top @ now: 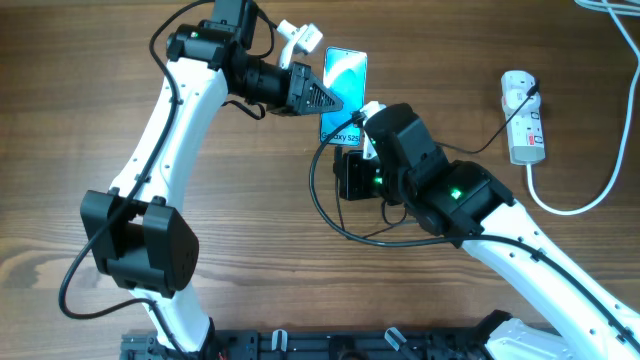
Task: Plug charger to phone and switch on socket
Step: 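Lower the connected phone and plug together onto the table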
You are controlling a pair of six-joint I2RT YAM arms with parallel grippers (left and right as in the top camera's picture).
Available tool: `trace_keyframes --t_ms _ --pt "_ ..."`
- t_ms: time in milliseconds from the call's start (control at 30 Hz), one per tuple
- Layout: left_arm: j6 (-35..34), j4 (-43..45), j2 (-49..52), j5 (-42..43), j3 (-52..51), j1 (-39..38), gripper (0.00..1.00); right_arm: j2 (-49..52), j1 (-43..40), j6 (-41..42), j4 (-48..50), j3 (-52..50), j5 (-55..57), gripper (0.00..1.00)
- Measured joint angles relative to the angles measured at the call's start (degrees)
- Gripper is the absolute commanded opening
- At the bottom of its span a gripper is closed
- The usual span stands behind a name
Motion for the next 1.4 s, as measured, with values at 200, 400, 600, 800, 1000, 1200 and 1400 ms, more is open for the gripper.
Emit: trace_keyframes --t_ms 200,400,600,800,1000,1200,1400 --pt "-0.31 -1.27 0.00 -1.64 -0.02 -0.28 0.04 0.02 -1.01 -1.60 1.66 0.17 2.19 0.74" --pt "-9.25 -0.07 0.00 -16.55 -0.09 -0.63 0.04 0.02 -1.62 -2.36 -5.09 0.33 1.75 1.00" --pt "-13.86 3.13 3.30 -24.94 -4.83 -0.68 0.04 0.04 -1.62 3.34 -8.33 -0.31 1.81 1.00" --pt "-14.47 4.74 11.45 -25.81 -6.45 -0.98 0.04 1.88 -1.62 5.16 -8.28 -0.33 1.73 1.00" --pt "-14.67 8.09 15.06 -25.46 -6.51 -3.26 0.04 6.12 -1.62 5.75 -8.26 -0.33 0.28 1.00" --pt "-14.67 11.76 15.19 -25.49 -7.17 -3.34 0.04 6.45 -1.62 5.75 -8.26 -0.35 -0.02 1.00" --pt "-14.69 14.69 15.28 -25.53 -11.19 -3.34 0.05 6.45 -1.62 5.75 -8.26 -0.35 -0.48 1.00"
